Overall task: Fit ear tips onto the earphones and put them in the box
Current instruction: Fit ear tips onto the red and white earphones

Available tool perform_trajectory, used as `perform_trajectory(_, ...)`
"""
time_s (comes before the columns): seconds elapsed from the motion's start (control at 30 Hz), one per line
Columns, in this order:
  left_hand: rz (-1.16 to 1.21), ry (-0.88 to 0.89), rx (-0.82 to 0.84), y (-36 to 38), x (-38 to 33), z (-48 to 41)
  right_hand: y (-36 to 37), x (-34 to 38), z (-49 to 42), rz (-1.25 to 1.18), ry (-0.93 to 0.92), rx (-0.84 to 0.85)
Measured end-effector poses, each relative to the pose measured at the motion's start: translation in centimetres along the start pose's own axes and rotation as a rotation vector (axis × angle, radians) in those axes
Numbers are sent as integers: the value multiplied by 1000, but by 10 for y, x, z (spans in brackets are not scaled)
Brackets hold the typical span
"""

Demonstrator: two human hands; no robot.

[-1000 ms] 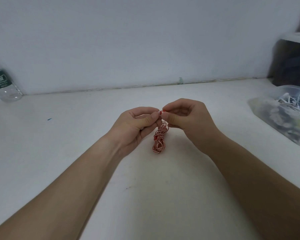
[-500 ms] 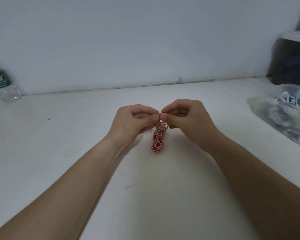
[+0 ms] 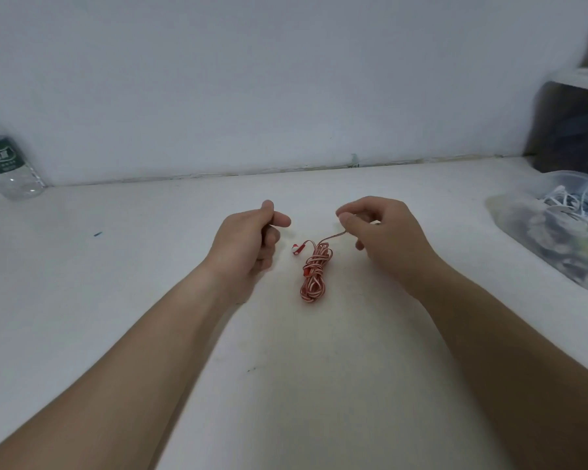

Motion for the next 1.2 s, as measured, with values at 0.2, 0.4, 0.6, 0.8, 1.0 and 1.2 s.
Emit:
perform_trajectory(0.2, -915, 286, -142, -2, -20, 1, -14, -12, 2, 455, 122, -52)
perform_trajectory(0.4, -1040, 354, -40, 12, -15, -3, -6, -10, 6, 571, 121, 24)
perform_trajectory(0.6, -1024, 398, 63, 25, -15, 0, -1, -11, 4, 612, 58, 28)
perform_trajectory(0.8, -1014, 372, 121, 24, -13, 4, 11, 19, 8, 416, -233, -14)
perform_trajectory(1.0, -998, 401, 131, 25, -13, 6, 55, 24, 31, 495, -277, 240)
perform_trajectory(1.2, -700, 293, 140, 11, -14, 3, 55, 19, 31, 581, -170, 251)
Point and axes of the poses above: each hand's wrist, its own z-axis away from the middle knuckle, its own y-axis out of the palm, x = y × z, the point moved 9 cm from there along -z, towards the middle knuckle, and after that the axes turned 13 degrees about -z, right-handed, at the moved point
